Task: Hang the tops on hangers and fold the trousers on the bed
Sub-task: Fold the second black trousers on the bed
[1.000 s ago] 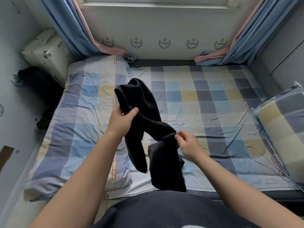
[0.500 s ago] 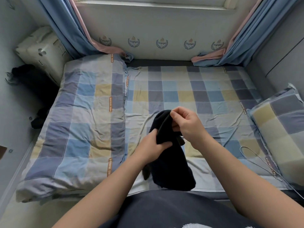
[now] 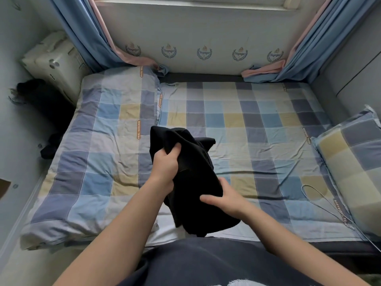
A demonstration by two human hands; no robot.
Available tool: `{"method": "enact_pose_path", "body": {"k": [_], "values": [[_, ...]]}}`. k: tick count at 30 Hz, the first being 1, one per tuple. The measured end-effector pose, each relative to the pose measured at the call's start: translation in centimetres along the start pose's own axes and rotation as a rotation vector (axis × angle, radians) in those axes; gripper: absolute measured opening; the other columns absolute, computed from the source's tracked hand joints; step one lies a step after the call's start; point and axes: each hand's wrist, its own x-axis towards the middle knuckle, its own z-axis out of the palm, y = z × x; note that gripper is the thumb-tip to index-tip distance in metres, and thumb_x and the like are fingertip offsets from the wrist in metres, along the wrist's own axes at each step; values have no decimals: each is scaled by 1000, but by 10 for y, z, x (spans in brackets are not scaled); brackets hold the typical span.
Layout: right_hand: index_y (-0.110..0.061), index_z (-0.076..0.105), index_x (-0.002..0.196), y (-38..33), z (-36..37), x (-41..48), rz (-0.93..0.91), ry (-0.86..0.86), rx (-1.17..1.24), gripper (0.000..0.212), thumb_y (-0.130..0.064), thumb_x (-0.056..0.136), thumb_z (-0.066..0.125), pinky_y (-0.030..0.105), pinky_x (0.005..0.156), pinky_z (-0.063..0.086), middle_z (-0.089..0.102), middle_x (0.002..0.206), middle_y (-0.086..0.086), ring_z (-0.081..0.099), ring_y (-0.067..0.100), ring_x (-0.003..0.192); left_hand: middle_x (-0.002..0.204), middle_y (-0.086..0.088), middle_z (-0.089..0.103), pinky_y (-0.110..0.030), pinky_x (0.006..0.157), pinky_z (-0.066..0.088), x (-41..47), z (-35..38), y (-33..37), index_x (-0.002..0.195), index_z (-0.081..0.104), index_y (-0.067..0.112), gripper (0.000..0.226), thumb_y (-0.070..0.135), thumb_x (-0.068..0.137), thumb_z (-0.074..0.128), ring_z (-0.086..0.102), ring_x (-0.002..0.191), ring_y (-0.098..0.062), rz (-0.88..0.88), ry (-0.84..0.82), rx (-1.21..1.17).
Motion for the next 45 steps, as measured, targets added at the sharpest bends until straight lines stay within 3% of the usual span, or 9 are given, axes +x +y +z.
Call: {"method": "enact_pose_path", "body": {"k": [5,11,19,24,28,31,37,41,45], "values": [[-18,70,102,4,-9,21,-99,227,-135,10,-22,95,65,44,90,51,73,96,2,67,24,96,108,-7,76,-46,91,59,3,1,3,115,70,13,30,37,97,66,71,103,-29,-17,1,-42],[-14,72,93,-30,-39,31,-92,341,257,13,-22,98,63,37,78,52,74,93,5,65,18,86,104,12,76,-27,80,57,4,-9,3,113,68,24,25,31,90,75,71,106,-18,63,-167,142],[-5,63,102,-84,-65,50,159,329,819,18,-22,103,56,34,63,57,69,99,14,69,28,83,116,16,72,-15,83,53,-22,0,-30,125,62,38,65,55,68,86,68,108,-3,33,-599,455],[-2,66,97,-84,-70,42,160,241,908,20,-19,102,57,33,57,58,72,90,16,72,26,74,91,20,73,-29,86,52,-5,-5,-37,98,70,36,9,28,94,69,68,91,-4,230,-365,538],[-11,61,108,-73,-69,36,75,244,897,14,-22,101,58,38,74,60,75,97,7,72,22,91,78,17,72,-28,69,51,-2,-4,-28,90,70,31,20,43,97,56,69,80,-9,171,-253,506],[-17,56,115,-63,-62,27,66,248,677,23,-31,98,63,40,85,55,65,125,6,63,23,111,100,1,76,-42,85,58,1,-1,-25,112,70,21,31,42,103,50,72,96,-23,18,-95,347],[-26,62,119,-54,-16,6,-60,-44,379,43,-44,82,75,30,81,59,75,110,-2,72,14,99,110,-6,75,-44,90,59,-2,10,-20,125,65,16,28,32,105,51,73,99,-26,-71,-57,110],[-16,68,98,-43,-14,23,-61,236,209,14,-6,89,66,30,79,53,74,94,2,69,17,87,101,-3,78,-41,86,60,-1,8,-18,115,68,16,30,41,102,57,75,94,-22,-103,-89,94],[-17,67,87,-31,-52,38,-52,369,162,15,-7,96,60,28,64,45,66,77,-2,59,14,70,100,-3,78,-40,82,59,16,-17,-17,110,70,16,40,52,96,61,74,93,-23,-118,-23,167]]}}
